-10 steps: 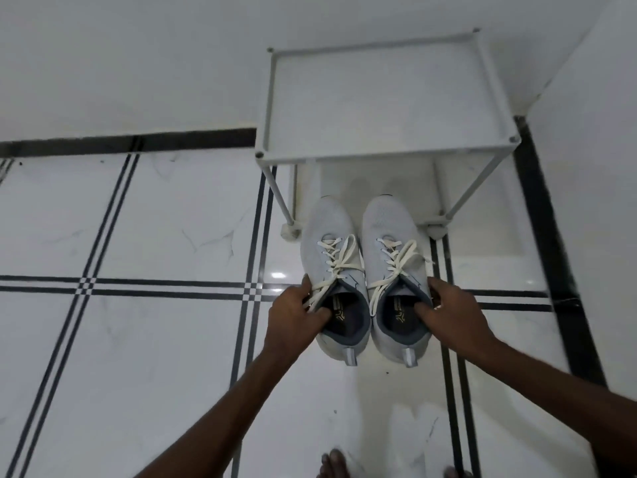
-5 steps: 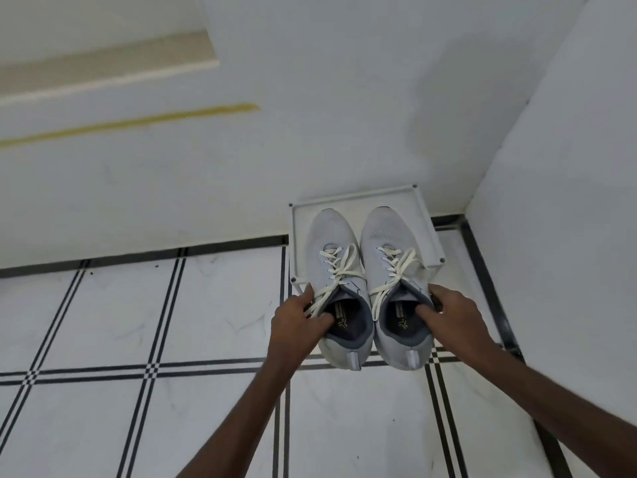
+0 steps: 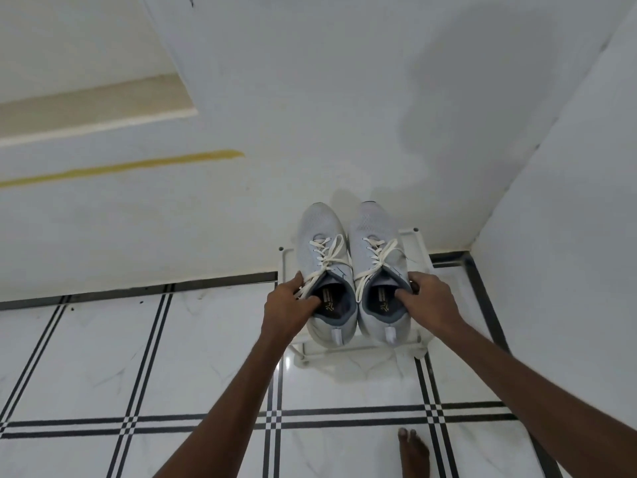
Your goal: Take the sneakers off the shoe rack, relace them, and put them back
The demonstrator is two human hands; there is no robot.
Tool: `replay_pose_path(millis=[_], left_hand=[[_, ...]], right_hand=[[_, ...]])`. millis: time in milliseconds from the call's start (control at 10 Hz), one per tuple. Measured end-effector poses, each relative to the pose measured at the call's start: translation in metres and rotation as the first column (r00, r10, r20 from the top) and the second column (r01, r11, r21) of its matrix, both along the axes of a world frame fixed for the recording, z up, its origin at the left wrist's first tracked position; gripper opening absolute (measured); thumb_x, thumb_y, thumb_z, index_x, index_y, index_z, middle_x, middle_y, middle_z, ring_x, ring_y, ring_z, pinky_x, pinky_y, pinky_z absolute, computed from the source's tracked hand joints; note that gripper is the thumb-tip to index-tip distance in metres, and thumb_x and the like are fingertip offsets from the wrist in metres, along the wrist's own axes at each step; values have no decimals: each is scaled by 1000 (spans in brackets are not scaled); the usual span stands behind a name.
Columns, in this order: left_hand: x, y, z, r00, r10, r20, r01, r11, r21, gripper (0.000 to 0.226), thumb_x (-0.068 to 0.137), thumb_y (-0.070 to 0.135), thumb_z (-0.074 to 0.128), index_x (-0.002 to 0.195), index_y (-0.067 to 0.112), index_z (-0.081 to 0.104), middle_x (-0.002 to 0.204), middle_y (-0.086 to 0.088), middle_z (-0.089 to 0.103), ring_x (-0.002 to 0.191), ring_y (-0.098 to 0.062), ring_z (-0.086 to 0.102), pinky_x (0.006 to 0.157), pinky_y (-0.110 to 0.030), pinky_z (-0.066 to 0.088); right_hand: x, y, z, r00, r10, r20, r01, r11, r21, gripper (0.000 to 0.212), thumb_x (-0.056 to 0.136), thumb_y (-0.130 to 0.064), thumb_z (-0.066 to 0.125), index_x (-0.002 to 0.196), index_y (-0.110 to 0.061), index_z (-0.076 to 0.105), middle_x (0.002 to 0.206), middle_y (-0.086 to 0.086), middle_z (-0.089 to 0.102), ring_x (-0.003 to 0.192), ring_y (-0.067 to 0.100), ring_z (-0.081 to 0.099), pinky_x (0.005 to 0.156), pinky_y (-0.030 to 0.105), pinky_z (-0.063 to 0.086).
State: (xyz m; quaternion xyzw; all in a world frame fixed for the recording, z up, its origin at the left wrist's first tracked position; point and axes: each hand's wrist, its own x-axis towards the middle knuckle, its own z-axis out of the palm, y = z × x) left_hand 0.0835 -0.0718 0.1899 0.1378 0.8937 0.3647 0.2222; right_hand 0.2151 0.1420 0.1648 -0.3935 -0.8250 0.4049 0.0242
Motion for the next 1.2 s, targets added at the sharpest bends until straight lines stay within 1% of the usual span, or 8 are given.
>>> replay_pose_path(millis=[100, 300, 400, 500, 700, 800, 1000, 1200], left_hand=[[-34, 30, -38, 1000, 7, 10, -6, 999, -35, 44, 63, 34, 56, 102, 17, 67, 82, -4, 68, 85, -27, 63, 72, -35, 51], [-77, 75, -143, 992, 53, 116, -50, 998, -31, 62, 66, 28, 58, 126, 16, 63, 105, -1, 69, 91, -18, 60, 77, -23, 43], [-91, 85, -189, 992, 27, 121, -19, 998, -64, 44, 66, 27, 56, 108, 17, 66, 87, -6, 70, 78, -25, 60, 67, -31, 46], [-94, 88, -227, 989, 44, 140, -32, 996, -88, 42, 66, 27, 56, 106, 17, 65, 85, -9, 69, 79, -29, 62, 68, -35, 49], [-86, 85, -273, 984, 62, 168, -42, 992, -122, 64, 79, 19, 65, 141, 24, 51, 104, -10, 65, 95, -25, 61, 80, -29, 47], [-84, 85, -275, 984, 61, 169, -36, 988, -150, 68, 83, 22, 66, 147, 24, 44, 106, -12, 62, 101, -27, 60, 84, -28, 45], [-85, 92, -253, 997, 9, 72, 2, 988, -151, 88, 78, 40, 74, 151, 14, 32, 139, -11, 47, 130, -28, 43, 105, -38, 42], [-113, 134, -145, 971, -104, -216, 90, 993, -74, 76, 83, 46, 68, 147, 17, 39, 141, -4, 49, 129, -20, 46, 94, -26, 38]], right_hand=[[-37, 28, -37, 1000, 16, 26, -16, 1000, -19, 14, 83, -23, 67, 81, -11, 60, 72, 2, 62, 68, 22, 57, 52, 24, 36], [-81, 63, -138, 993, -1, 118, 4, 1000, -27, 18, 81, -15, 65, 74, -7, 51, 67, 7, 57, 63, 27, 53, 52, 28, 35], [-95, 70, -177, 988, -16, 151, 22, 999, -35, 17, 81, -13, 64, 74, -3, 51, 68, 12, 58, 63, 30, 52, 52, 30, 35], [-99, 72, -207, 985, -24, 173, 29, 999, -28, 16, 81, -13, 64, 76, -3, 52, 68, 11, 58, 65, 31, 52, 55, 33, 33], [-92, 68, -234, 982, -52, 182, 65, 995, -71, 15, 85, -11, 67, 98, -3, 63, 80, 5, 61, 77, 28, 57, 68, 27, 40], [-92, 66, -236, 982, -65, 176, 81, 994, -80, 29, 86, -16, 68, 111, -3, 64, 96, 12, 69, 90, 31, 63, 77, 29, 43], [-99, 69, -215, 985, -48, 165, 56, 997, -49, 52, 87, -36, 66, 131, -10, 56, 122, 10, 66, 113, 29, 61, 96, 39, 48], [-133, 85, -125, 995, 89, 45, -93, 989, 117, 66, 89, -35, 63, 144, -5, 43, 139, 15, 54, 129, 32, 48, 105, 38, 36]])
